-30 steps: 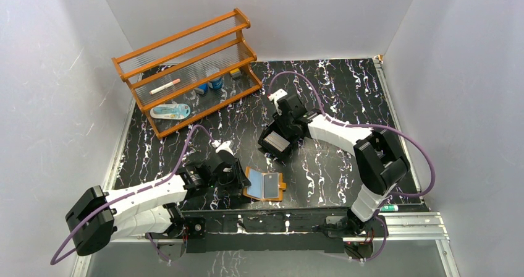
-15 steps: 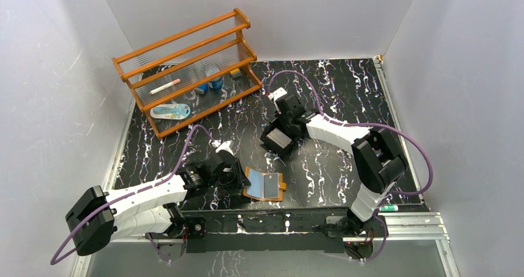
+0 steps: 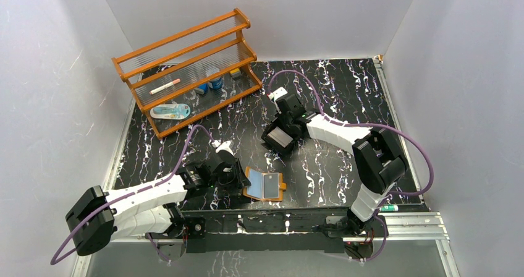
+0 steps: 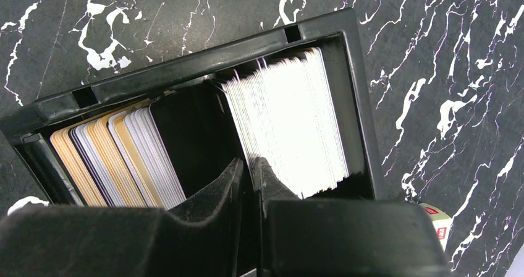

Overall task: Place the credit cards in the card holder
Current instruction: Pick up the credit card from the storage box.

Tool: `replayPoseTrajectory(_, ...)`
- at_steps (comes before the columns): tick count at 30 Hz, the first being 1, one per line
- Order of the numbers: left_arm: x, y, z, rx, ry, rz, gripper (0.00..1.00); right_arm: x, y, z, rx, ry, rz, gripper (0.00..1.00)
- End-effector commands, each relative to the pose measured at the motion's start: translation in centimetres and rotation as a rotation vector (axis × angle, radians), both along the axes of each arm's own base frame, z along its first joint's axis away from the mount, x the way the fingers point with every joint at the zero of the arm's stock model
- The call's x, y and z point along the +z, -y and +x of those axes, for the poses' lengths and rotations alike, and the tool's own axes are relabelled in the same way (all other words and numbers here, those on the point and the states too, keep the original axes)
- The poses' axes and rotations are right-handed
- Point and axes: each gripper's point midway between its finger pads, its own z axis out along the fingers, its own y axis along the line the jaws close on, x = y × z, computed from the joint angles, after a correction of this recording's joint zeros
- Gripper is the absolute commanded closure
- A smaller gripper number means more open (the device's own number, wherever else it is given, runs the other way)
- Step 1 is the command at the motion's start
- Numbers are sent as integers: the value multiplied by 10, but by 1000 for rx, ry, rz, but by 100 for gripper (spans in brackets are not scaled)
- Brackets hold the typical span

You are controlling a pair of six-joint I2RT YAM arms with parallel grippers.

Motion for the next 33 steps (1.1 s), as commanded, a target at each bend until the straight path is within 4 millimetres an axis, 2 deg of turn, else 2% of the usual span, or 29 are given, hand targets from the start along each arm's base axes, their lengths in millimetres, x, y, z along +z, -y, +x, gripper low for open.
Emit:
replayPoseTrajectory(1, 6, 2, 4, -3, 16, -4, 81, 40, 1, 15, -34, 103, 48, 83)
replayPoseTrajectory(15, 1, 1, 4, -1, 8, 11, 81, 60, -5, 1, -18, 67, 121, 94)
replayPoseTrajectory(20, 1, 1, 4, 0, 10, 11, 81, 69, -13, -12, 4, 33, 195, 100)
replayPoseTrajectory(25, 0, 1, 5, 7, 12, 12, 82, 81, -17, -24, -9, 8, 269, 100)
replayPoseTrajectory(29, 6, 10, 7, 17, 22, -66, 86, 93, -21, -39, -35, -28, 365, 100)
replayPoseTrajectory(33, 10, 19, 9, 30, 21, -131, 89, 107, -17, -49, -93, -21, 445, 100)
